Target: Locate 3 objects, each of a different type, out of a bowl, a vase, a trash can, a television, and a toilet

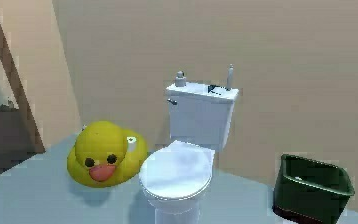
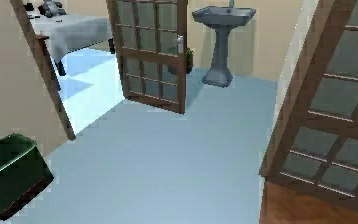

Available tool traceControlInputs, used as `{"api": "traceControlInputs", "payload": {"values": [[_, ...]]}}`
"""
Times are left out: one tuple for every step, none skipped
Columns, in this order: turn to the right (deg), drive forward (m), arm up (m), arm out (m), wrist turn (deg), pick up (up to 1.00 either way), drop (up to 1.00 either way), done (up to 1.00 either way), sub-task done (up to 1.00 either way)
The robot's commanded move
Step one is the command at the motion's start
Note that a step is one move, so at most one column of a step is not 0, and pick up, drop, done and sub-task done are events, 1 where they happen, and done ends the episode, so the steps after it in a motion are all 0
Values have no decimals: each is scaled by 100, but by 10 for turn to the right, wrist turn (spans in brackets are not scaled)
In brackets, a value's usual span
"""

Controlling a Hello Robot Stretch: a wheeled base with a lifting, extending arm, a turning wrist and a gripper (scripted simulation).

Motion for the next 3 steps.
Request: {"api": "traceControlInputs", "payload": {"values": [[330,0,0,0,0,0,0,0,0],[0,45,0,0,0,0,0,0,0],[90,0,0,0,0,0,0,0,0]]}}
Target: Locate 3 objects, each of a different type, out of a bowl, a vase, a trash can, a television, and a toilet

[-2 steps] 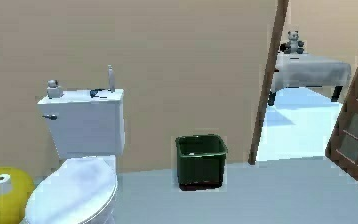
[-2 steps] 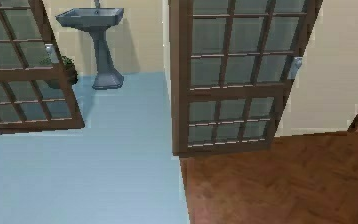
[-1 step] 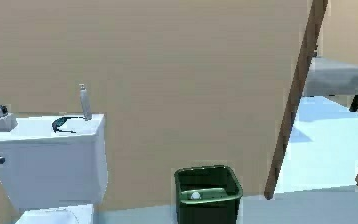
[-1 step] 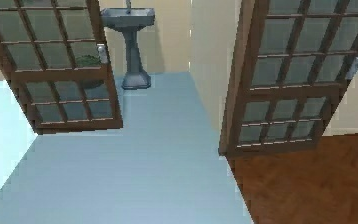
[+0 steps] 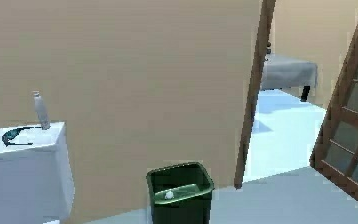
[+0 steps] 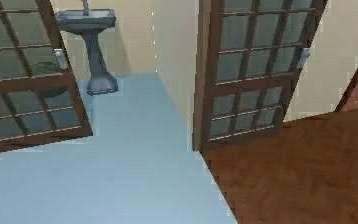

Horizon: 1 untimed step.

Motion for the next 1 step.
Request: {"api": "traceControlInputs", "payload": {"values": [[0,0,0,0,0,0,0,100,0]]}}
